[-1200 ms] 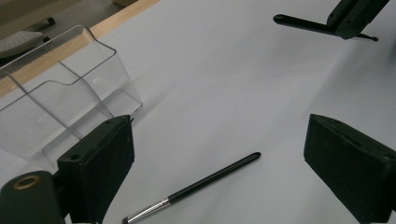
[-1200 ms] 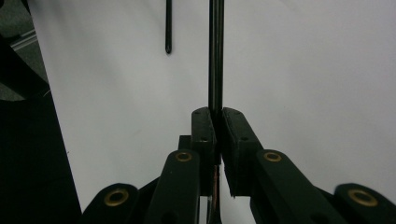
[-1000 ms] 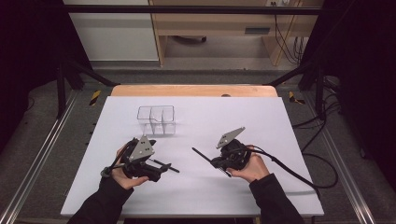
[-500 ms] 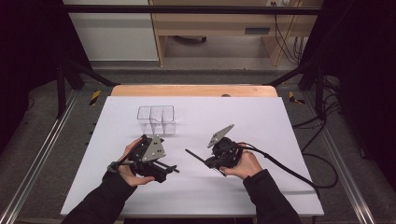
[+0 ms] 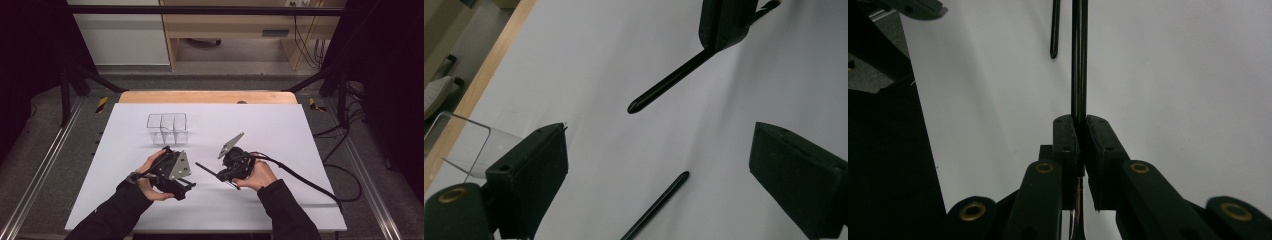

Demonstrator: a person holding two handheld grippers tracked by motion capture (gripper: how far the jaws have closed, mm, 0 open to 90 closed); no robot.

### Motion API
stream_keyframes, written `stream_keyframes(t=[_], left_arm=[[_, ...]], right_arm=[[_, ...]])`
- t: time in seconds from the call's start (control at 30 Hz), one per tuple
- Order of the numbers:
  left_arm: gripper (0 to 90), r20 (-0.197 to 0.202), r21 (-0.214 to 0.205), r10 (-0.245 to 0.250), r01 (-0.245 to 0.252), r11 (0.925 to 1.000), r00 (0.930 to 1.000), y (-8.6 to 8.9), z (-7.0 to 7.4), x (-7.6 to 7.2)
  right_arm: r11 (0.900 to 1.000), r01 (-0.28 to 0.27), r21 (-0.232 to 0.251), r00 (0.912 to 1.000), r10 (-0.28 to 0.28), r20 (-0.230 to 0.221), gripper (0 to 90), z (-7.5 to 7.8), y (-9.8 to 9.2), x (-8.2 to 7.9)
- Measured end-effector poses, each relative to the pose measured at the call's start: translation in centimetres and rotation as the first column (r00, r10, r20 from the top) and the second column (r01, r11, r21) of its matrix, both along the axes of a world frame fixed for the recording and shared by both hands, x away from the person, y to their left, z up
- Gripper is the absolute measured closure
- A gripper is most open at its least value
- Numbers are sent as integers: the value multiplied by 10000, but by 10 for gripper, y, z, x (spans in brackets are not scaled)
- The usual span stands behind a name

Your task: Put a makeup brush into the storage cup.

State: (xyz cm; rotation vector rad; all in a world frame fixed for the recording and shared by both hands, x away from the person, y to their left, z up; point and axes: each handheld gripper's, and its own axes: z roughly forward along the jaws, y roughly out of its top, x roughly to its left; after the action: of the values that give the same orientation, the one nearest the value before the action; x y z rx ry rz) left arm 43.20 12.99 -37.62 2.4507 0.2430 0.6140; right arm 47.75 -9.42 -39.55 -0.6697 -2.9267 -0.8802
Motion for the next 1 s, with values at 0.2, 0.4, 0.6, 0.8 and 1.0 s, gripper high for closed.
stream_keyframes(t=[0.2, 0.4, 0.6, 0.8, 1.0], left_arm=[[93, 202, 430, -328, 319, 9986, 9993, -12, 1, -1], [123, 522, 983, -802, 748, 9923, 9954, -23, 0, -4], [156, 816, 1728, -1222, 1067, 9792, 9891, -30, -6, -8], [196, 1193, 2406, -1636, 1313, 9617, 9793, -33, -13, -11], [257, 1608, 2739, -1965, 1475, 9504, 9672, -38, -18, -15]], right_arm=[[9998, -156, -151, 9998, 154, -114, 842, -1, 4, 1], [9994, -288, -177, 9993, 284, -260, 842, -2, 7, 1], [9991, -374, -183, 9985, 366, -399, 842, -2, 7, 1], [9990, -432, -95, 9973, 426, -604, 842, -2, 7, 1], [9986, -519, -72, 9956, 511, -779, 842, -5, 9, 1]])
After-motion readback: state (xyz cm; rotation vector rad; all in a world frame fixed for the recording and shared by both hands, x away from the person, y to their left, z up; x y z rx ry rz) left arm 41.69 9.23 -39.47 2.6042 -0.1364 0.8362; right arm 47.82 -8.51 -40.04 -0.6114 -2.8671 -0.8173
